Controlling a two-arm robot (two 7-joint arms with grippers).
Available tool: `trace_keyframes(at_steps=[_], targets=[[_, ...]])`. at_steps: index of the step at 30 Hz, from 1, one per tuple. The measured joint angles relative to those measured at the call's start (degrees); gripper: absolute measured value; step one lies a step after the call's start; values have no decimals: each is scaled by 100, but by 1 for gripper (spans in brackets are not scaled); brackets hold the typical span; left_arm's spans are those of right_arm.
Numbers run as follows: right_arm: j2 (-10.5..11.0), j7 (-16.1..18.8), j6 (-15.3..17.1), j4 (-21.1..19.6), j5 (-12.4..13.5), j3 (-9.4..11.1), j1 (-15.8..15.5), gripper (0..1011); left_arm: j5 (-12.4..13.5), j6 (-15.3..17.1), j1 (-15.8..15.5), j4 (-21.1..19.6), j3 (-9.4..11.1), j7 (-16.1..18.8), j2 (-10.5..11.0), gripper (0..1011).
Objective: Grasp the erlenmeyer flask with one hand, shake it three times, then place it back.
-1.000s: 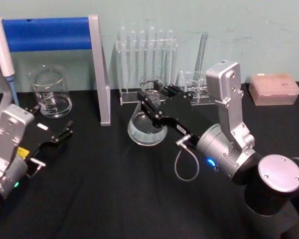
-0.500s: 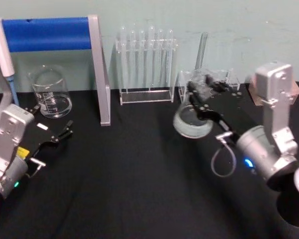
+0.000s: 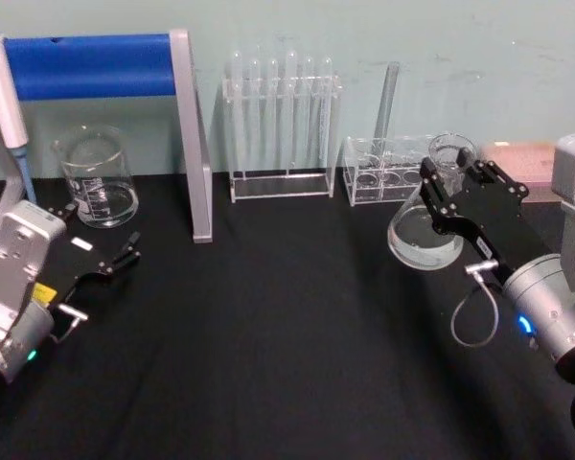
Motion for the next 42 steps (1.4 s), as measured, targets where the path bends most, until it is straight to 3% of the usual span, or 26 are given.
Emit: trace_keyframes(at_steps=[6, 18, 26, 33, 39, 42], targets=[[-37, 284, 2, 98, 18, -81, 114, 449, 0, 0, 0, 0, 0, 0, 0, 1001], [-2, 1197, -40, 666, 342, -926, 774, 449, 0, 0, 0, 0, 0, 0, 0, 1001], [32, 1343, -94, 846, 481, -1157, 994, 449, 0, 0, 0, 0, 0, 0, 0, 1001], [126, 1155, -146, 807, 524, -1091, 957, 449, 0, 0, 0, 0, 0, 0, 0, 1001], [226, 728, -152, 585, 488, -773, 699, 449, 0, 0, 0, 0, 0, 0, 0, 1001], [276, 415, -128, 360, 401, -457, 435, 449, 0, 0, 0, 0, 0, 0, 0, 1001]])
